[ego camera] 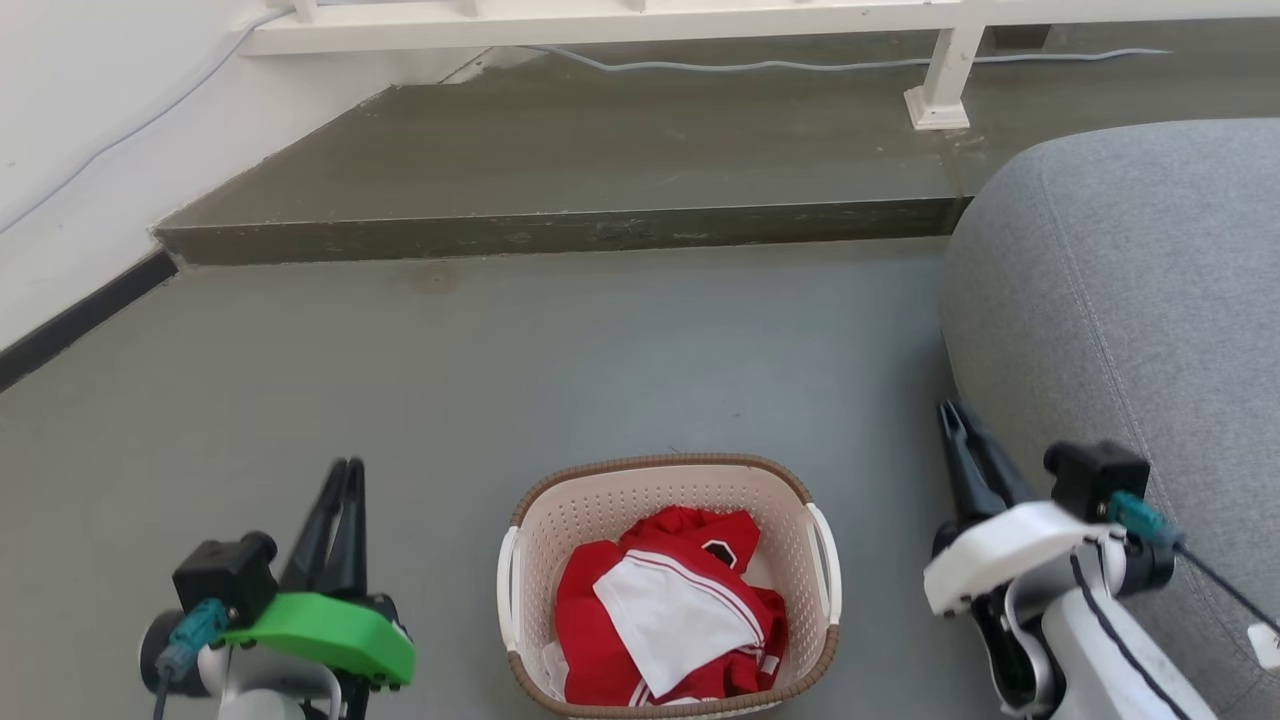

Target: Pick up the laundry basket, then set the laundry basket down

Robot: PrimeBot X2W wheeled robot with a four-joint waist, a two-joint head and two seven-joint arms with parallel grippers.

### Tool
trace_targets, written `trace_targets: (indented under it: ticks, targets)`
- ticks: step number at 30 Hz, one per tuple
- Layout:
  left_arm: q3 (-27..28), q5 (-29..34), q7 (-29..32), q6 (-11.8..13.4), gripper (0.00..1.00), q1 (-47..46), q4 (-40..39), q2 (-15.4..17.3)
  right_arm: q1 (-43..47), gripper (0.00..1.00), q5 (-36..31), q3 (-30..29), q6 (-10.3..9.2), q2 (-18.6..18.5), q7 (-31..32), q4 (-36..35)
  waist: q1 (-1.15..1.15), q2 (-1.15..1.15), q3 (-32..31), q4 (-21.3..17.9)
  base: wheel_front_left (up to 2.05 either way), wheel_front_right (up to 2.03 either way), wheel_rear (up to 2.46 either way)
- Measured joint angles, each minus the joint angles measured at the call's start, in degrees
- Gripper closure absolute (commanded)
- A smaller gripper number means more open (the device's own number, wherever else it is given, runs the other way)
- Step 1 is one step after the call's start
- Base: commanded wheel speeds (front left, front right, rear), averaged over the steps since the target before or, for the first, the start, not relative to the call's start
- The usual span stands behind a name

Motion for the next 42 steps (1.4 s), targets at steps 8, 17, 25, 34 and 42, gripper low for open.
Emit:
trace_targets:
  ticks: [8, 17, 25, 34, 42]
  targets:
    - [0.56, -3.58, 1.13, 0.00, 1.00, 0.76, 1.43, -0.18, 1.60, 1.00, 3.52, -1.25, 0.52, 0.66, 0.92, 0.89, 0.00, 0.00, -0.28, 0.03, 0.00, 0.00, 0.00]
    - [1.92, -11.25, 3.53, 0.00, 1.00, 0.73, 1.59, -0.19, 1.60, 1.00, 11.27, -3.28, 1.15, 1.14, 2.89, 0.55, 0.00, 0.00, -0.64, 0.11, 0.00, 0.00, 0.00]
    - [2.60, -15.81, 5.06, -0.01, 1.00, 0.71, 1.64, -0.20, 1.60, 1.00, 15.80, -5.04, 1.63, 1.38, 4.27, 0.20, 0.00, 0.00, -0.90, 0.18, 0.00, 0.00, 0.00]
    - [3.97, -21.87, 7.06, -0.03, 1.00, 0.67, 1.65, -0.23, 1.61, 1.00, 21.93, -7.24, 2.57, 1.54, 6.21, -0.19, 0.00, 0.00, -1.23, 0.26, 0.00, 0.00, 0.00]
    - [4.98, -27.57, 8.65, -0.21, 1.00, 0.64, 1.65, -0.25, 1.61, 1.00, 27.62, -9.18, 3.34, 1.71, 7.95, -0.49, 0.00, 0.00, -1.52, 0.33, 0.00, 0.00, 0.00]
